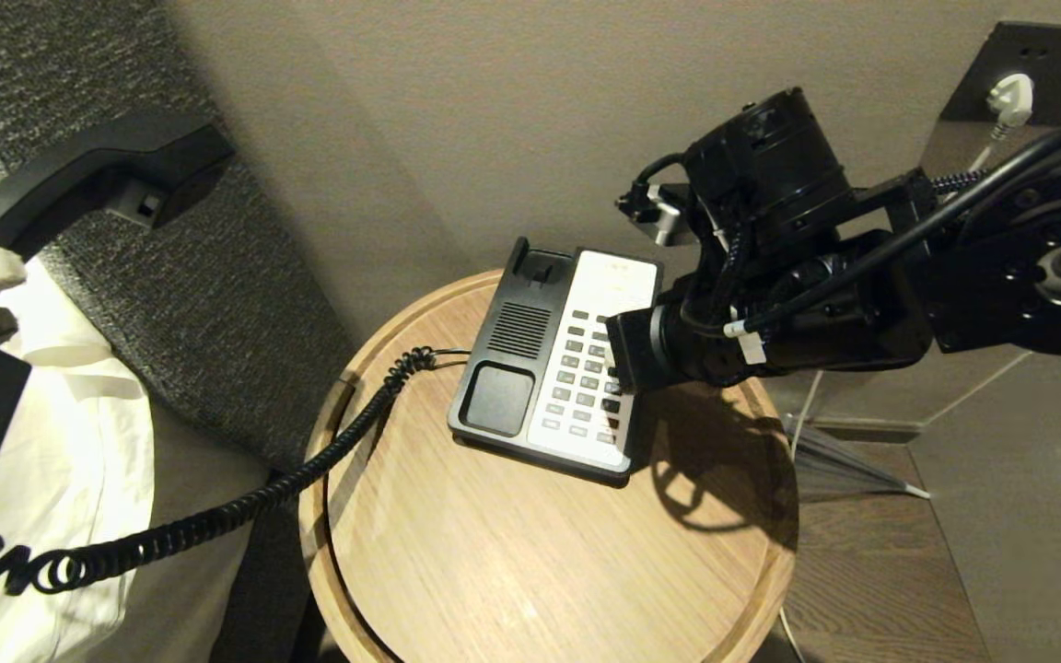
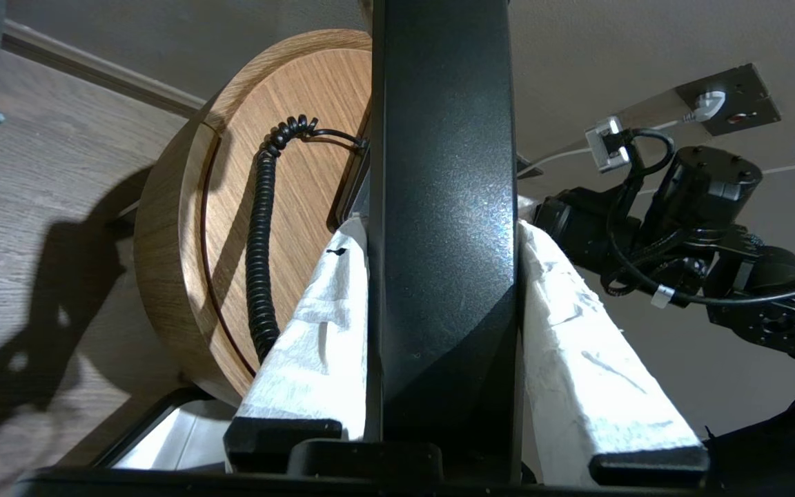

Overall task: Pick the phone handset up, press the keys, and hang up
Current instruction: Dial the number

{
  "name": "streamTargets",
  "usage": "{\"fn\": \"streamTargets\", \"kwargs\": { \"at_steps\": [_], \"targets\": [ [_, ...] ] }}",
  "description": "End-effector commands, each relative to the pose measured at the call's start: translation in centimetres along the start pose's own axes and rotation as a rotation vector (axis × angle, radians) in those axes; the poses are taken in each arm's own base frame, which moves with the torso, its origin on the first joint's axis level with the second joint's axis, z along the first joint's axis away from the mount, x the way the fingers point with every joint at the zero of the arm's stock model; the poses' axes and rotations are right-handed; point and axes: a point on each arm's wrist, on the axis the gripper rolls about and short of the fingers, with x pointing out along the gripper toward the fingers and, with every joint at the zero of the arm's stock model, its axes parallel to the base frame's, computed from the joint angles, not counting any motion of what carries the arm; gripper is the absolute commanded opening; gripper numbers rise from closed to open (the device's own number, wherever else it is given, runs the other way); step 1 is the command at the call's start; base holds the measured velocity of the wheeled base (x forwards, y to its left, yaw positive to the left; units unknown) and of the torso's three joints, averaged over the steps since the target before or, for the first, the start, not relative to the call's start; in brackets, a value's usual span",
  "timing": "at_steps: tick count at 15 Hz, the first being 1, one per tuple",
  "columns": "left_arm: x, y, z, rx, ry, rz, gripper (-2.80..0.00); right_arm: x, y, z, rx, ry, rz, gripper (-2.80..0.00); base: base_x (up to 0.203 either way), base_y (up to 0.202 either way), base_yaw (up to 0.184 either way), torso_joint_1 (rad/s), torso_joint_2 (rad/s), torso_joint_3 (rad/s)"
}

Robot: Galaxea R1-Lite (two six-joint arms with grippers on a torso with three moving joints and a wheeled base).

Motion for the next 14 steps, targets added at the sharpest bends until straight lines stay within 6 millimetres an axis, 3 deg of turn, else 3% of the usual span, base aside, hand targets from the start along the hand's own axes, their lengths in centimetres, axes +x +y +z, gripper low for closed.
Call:
{"fn": "streamTargets", "kwargs": {
  "at_steps": [1,6,14],
  "targets": [
    [-0.1,0.0,0.0,-0.005,-0.003,0.0,-2.8,0.2,-0.1,-0.3,-0.002,0.014,-0.006,-2.8,0.0,0.0,0.0,0.0,0.0,0.0],
    [-0.1,0.0,0.0,-0.005,-0.002,-0.001,-2.8,0.4,-0.1,-0.4,-0.004,0.018,-0.008,-2.8,0.0,0.0,0.0,0.0,0.0,0.0],
    [-0.4,0.2,-0.1,-0.007,-0.003,-0.002,-2.8,-1.1,1.2,0.4,-0.009,-0.03,0.052,-2.8,0.0,0.0,0.0,0.0,0.0,0.0]
  ]
}}
